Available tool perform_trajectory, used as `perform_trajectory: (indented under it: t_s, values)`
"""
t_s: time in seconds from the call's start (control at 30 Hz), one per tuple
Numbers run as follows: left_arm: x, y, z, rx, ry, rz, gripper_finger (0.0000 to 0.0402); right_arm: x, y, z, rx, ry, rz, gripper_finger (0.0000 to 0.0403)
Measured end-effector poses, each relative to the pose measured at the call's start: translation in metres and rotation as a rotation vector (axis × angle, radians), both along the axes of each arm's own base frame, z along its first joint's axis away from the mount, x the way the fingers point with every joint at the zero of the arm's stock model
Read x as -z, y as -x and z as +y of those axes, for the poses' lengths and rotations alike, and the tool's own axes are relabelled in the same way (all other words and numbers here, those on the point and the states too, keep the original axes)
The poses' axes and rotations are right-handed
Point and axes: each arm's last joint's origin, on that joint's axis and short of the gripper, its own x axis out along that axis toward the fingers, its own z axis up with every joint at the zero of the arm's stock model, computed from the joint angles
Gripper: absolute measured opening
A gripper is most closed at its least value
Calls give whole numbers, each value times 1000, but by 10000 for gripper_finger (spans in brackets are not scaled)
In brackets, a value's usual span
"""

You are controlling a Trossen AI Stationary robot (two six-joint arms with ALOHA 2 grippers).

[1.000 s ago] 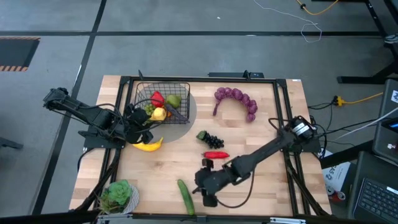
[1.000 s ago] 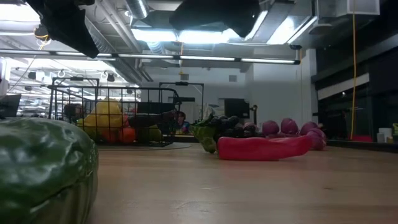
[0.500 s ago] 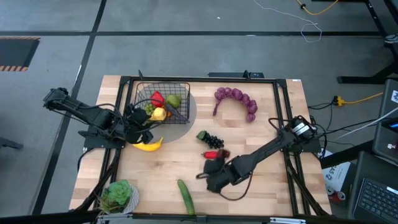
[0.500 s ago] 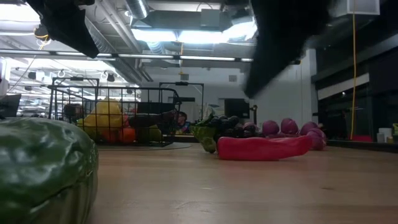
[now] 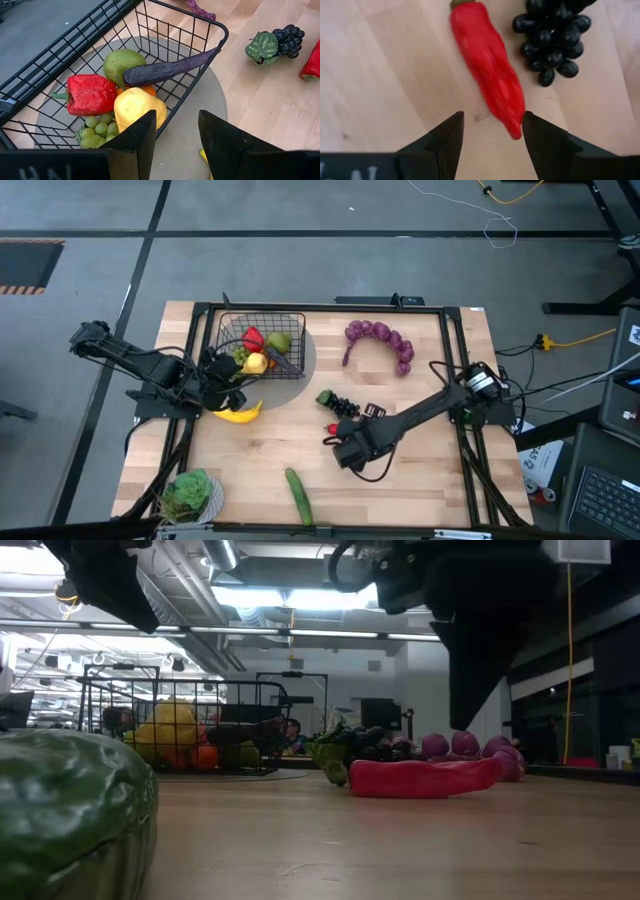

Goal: Build produce basket
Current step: Put the chili pepper into the wire basket

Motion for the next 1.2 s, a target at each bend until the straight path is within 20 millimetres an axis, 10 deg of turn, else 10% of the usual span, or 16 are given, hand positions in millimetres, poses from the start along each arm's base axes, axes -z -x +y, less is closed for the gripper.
perform_trajectory:
  t_s: [0.9,1.2]
  values:
    - [0,0,0,2,-2,2,142,1,-9,-13,-82,-109,45,202]
    - [0,0,0,2,-2,1,142,41,14,-25,-58,35,119,202]
